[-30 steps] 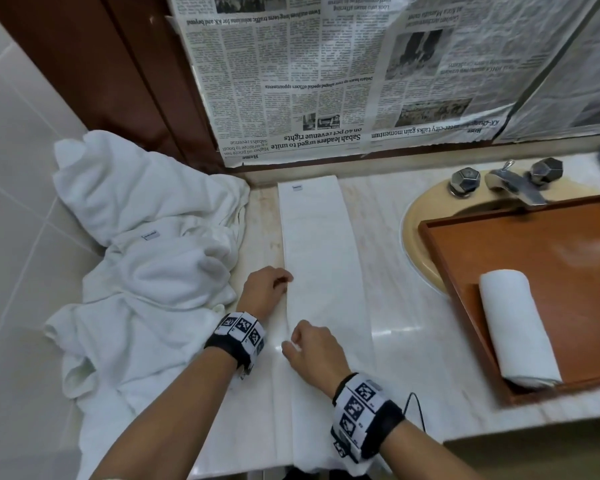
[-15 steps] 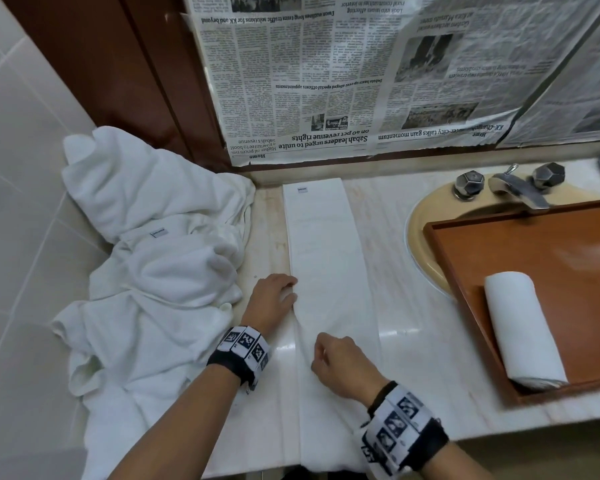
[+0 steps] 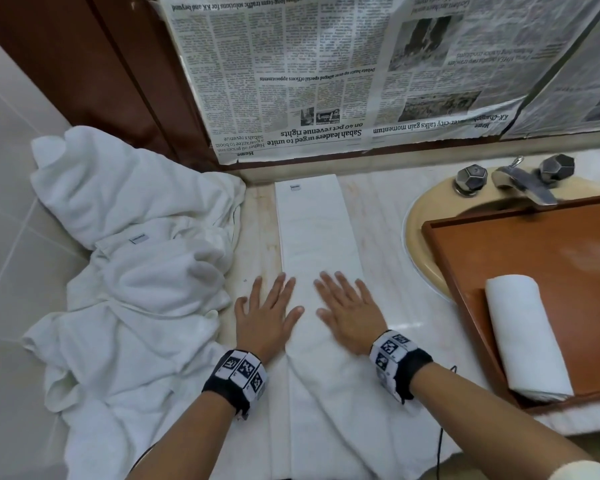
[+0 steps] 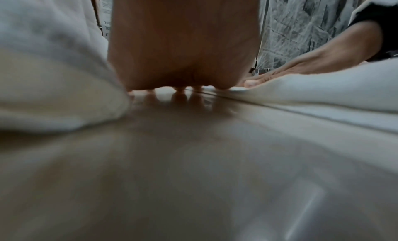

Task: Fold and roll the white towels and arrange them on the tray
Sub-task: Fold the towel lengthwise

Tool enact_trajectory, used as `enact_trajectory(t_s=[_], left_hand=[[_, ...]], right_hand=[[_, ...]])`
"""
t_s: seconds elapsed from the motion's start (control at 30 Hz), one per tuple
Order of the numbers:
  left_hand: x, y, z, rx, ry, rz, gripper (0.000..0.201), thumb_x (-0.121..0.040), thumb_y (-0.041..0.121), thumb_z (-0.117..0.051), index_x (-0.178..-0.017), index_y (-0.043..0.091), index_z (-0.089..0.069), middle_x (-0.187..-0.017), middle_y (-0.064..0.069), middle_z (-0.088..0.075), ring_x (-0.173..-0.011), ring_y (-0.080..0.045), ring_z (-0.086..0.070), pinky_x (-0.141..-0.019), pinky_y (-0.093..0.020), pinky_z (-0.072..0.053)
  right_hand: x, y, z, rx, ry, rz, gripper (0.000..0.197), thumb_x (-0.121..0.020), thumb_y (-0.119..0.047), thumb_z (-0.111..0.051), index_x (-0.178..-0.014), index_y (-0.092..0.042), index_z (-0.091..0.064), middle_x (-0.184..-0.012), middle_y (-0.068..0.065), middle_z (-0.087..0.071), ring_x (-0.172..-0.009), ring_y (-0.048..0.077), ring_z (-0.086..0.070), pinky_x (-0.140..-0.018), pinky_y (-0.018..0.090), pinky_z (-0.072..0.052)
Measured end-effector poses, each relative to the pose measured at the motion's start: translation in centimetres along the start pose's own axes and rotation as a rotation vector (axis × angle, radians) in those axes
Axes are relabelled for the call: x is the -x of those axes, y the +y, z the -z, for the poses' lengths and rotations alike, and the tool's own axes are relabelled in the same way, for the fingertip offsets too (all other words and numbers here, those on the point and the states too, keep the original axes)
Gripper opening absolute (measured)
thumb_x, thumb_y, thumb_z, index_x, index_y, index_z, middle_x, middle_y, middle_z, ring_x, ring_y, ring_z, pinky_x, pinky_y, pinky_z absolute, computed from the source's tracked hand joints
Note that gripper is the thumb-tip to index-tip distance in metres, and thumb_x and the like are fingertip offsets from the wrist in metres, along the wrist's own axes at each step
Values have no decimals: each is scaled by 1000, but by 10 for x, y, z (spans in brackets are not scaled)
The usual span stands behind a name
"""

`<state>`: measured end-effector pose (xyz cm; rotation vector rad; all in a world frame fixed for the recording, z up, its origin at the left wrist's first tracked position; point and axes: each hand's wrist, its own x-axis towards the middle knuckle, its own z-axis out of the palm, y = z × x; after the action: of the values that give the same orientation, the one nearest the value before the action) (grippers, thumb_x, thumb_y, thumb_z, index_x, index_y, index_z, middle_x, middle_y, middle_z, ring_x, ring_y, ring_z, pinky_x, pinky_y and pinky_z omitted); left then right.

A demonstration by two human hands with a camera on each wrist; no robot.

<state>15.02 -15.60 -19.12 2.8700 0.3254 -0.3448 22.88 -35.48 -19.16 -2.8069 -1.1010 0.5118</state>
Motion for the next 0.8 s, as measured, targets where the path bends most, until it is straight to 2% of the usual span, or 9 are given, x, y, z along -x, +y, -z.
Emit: enact_trajectory(t_s=[0.07, 0.17, 0.23, 0.33, 0.47, 0.53, 0.6, 0.7, 0.8], left_hand=[[3, 1, -1, 14, 5, 27, 64, -94, 70, -5, -154, 50, 1, -164, 24, 3, -153, -21, 6, -116, -52, -12], [5, 10, 0, 79, 13, 75, 65, -90, 67, 3, -153, 53, 2, -164, 23, 8, -153, -23, 7, -118, -55, -7], [5, 22, -2, 109, 16, 72, 62, -91, 64, 2, -153, 54, 5, -163, 25, 13, -153, -21, 11, -117, -60, -3], [4, 38, -7, 85, -38, 17, 61, -92, 61, 5, -152, 53, 10, -160, 27, 19, -152, -20, 16, -116, -64, 3], [12, 22, -11, 48, 7, 52, 59, -97, 60, -3, -155, 49, 2, -161, 26, 11, -154, -22, 4, -119, -58, -4], [18, 12, -11, 50, -18, 93, 62, -94, 61, 4, -154, 49, 8, -158, 27, 18, -154, -21, 8, -121, -56, -2], [24, 9, -8, 80, -16, 132, 66, -89, 63, 9, -154, 48, 10, -156, 26, 22, -153, -22, 10, -120, -57, -2], [35, 21, -6, 133, -3, 97, 64, -88, 65, 8, -151, 53, 15, -160, 26, 22, -152, -21, 13, -118, -60, 0], [46, 36, -16, 88, -28, 16, 61, -94, 64, -3, -154, 52, 4, -162, 26, 11, -154, -25, 2, -115, -66, -8]], right_hand=[[3, 21, 4, -43, 6, -154, 61, -102, -52, -5, -155, -30, 15, -160, -13, 24, -148, 13, 21, -121, 45, 9], [9, 33, 10, -108, 43, -349, 61, -103, -45, -3, -157, -19, 9, -163, -4, 15, -151, 16, 13, -121, 47, 7], [12, 19, 11, -117, 141, -232, 63, -101, -45, -5, -157, -16, -3, -163, -3, 6, -151, 18, 6, -122, 50, -1], [13, -6, -2, -99, 60, -24, 61, -104, -47, -11, -158, -22, -1, -162, -9, 11, -151, 16, 10, -122, 49, 0], [22, 8, -12, -48, 48, -82, 69, -96, -59, 7, -157, -28, 4, -162, -12, 13, -151, 15, 11, -121, 48, 6], [30, 25, -10, -38, 48, -147, 70, -92, -58, 14, -156, -29, 12, -160, -16, 21, -149, 15, 18, -120, 47, 9], [36, 40, -7, -66, 64, -241, 69, -92, -53, 12, -156, -28, 12, -158, -16, 23, -148, 14, 18, -119, 46, 8], [40, 32, -3, -118, 155, -239, 64, -99, -47, -3, -158, -22, -3, -161, -11, 10, -150, 14, 8, -121, 45, 1], [46, 10, -11, -67, 113, -82, 57, -105, -45, -14, -156, -21, -24, -163, -6, -17, -149, 18, -21, -116, 46, -13]])
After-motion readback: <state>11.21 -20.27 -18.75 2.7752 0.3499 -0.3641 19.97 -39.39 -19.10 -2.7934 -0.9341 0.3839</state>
